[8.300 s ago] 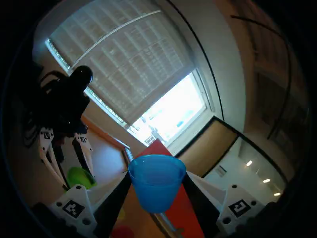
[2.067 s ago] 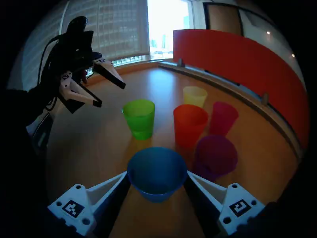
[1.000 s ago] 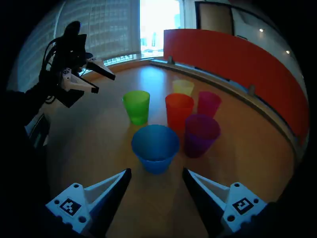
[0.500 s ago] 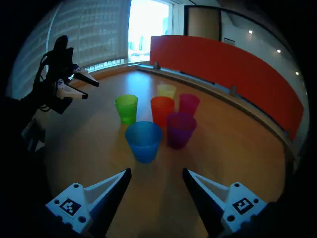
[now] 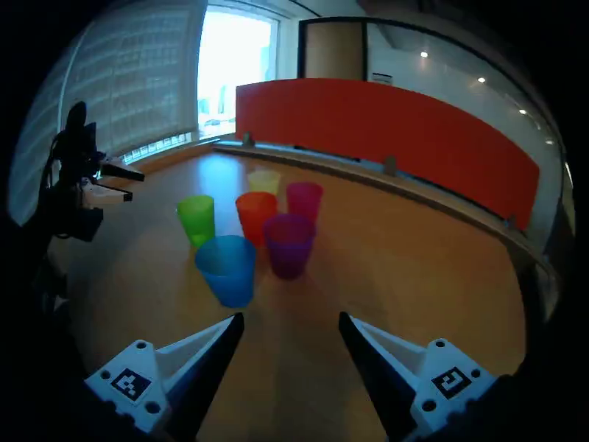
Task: Pour water
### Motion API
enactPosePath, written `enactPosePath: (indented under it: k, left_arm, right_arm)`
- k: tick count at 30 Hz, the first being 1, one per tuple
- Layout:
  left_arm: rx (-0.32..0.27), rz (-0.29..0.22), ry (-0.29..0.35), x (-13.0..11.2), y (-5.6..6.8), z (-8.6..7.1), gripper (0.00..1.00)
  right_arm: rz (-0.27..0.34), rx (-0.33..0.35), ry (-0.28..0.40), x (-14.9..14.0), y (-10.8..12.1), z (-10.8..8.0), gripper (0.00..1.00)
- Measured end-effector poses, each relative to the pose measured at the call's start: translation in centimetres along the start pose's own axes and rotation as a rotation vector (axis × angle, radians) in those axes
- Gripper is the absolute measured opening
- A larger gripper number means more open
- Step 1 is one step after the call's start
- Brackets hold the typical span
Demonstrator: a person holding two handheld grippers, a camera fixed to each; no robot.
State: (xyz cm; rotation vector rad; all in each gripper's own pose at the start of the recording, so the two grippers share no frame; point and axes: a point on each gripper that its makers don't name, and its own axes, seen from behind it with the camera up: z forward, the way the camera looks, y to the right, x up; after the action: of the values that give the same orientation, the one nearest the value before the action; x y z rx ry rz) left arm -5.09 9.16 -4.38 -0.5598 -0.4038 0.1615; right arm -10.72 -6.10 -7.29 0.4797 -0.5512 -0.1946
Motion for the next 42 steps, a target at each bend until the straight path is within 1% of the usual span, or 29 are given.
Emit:
enactPosePath:
  k: [3,9,12,16,25,27,30,33,39,42]
  left_arm:
    - [0.032,-0.033,0.024,0.1,-0.8,-0.4,0.99]
    - [0.133,-0.114,0.089,0.4,-3.0,-1.4,0.99]
    - [0.178,-0.149,0.122,0.6,-3.7,-1.8,0.99]
    - [0.226,-0.177,0.150,0.7,-4.3,-2.2,0.99]
    - [0.333,-0.205,0.195,0.7,-5.3,-2.8,0.99]
    - [0.350,-0.214,0.204,0.7,-5.4,-2.9,0.99]
    - [0.360,-0.228,0.223,0.7,-5.4,-2.9,0.99]
    - [0.377,-0.230,0.242,1.0,-5.5,-3.2,0.99]
    - [0.433,-0.210,0.279,2.0,-6.2,-4.2,0.99]
    - [0.454,-0.195,0.303,2.9,-6.3,-4.6,0.99]
  right_arm:
    - [0.037,-0.054,0.028,0.6,1.1,-0.2,1.00]
    - [0.103,-0.167,0.108,2.0,3.0,-0.7,1.00]
    - [0.117,-0.214,0.134,2.3,3.5,-0.9,1.00]
    - [0.120,-0.272,0.174,3.0,3.8,-1.2,1.00]
    - [0.131,-0.375,0.265,5.0,4.5,-1.7,0.99]
    - [0.133,-0.392,0.283,5.4,4.6,-1.9,0.99]
    - [0.136,-0.419,0.310,5.9,5.1,-2.2,0.99]
    - [0.140,-0.446,0.339,6.4,5.6,-2.6,0.99]
    - [0.132,-0.482,0.388,7.6,6.4,-3.5,0.99]
    - [0.135,-0.508,0.424,8.6,6.9,-4.3,0.99]
